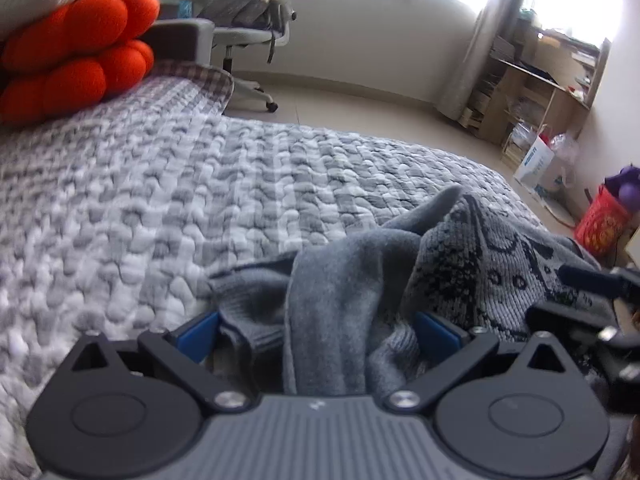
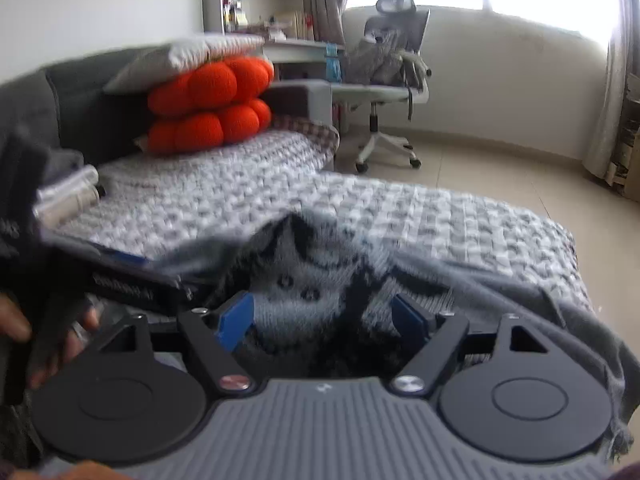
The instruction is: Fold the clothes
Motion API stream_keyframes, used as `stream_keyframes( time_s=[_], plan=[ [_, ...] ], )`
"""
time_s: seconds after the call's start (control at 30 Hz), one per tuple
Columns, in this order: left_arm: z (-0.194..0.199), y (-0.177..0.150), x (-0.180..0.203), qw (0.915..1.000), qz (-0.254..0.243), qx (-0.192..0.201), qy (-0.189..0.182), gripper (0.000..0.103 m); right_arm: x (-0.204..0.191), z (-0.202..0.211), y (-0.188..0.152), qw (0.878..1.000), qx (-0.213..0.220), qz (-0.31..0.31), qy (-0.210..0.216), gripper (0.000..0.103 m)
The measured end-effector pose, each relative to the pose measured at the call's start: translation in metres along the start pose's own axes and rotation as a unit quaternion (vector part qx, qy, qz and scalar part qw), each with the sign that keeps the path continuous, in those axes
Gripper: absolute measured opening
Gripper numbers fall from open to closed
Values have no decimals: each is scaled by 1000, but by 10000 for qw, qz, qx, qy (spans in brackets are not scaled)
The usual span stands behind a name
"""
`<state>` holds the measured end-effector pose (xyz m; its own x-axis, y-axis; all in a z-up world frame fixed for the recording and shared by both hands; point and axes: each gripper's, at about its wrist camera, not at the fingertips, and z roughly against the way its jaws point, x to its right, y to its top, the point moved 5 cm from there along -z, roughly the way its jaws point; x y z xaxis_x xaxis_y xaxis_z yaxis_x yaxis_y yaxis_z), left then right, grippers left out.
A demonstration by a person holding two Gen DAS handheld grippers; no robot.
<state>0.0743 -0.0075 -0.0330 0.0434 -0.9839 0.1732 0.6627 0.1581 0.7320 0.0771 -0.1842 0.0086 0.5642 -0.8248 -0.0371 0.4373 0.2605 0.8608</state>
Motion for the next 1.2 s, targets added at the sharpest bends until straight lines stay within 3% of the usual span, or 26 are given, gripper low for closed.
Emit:
stream_keyframes(
  time_s=[0.1,0.13,0.17,0.2,0.23,0.33,0.4,0.47,0.57,0.7,0.8,0.93,1.1,1.2],
  plan=[
    [0,-3,1,10000,-42,-70,6,103,2,-11,-12,9996,-239,-29,-130,77],
    [0,-3,3,9999,-83,-99,21,103,2,-14,-15,9994,-303,-91,-123,64],
    [-1,-4,4,9998,-129,-129,38,103,4,-13,-18,9993,-320,-122,-138,44],
    [-1,-4,6,9997,-157,-154,48,103,5,-13,-20,9992,-336,-157,-144,36],
    [-1,-5,9,9997,-181,-177,56,103,5,-11,-21,9991,-342,-221,-94,22],
    [1,-4,17,9994,-279,-191,21,103,7,-2,-22,9988,-315,-375,6,2],
    [5,-4,23,9992,-357,-178,-64,102,8,9,-24,9989,-246,-385,31,2],
    [10,-8,28,9985,-482,-136,-205,91,9,23,-26,9990,-161,-405,99,2],
    [17,-14,40,9961,-763,-113,-420,84,16,45,-35,9987,-99,-472,188,2],
    [20,-21,57,9912,-1266,-28,-376,75,24,50,-58,9980,-272,-571,-85,3],
    [21,-21,60,9906,-1324,33,-347,60,31,60,-64,9955,-111,-938,79,13],
    [29,-12,50,9928,-1150,181,-300,17,35,62,-62,9946,-124,-1028,80,13],
    [44,6,28,9956,-782,523,-39,12,38,57,-57,9955,-102,-927,168,16],
    [57,17,19,9962,-556,671,-72,12,30,50,-49,9950,-7,-962,268,16]
  ],
)
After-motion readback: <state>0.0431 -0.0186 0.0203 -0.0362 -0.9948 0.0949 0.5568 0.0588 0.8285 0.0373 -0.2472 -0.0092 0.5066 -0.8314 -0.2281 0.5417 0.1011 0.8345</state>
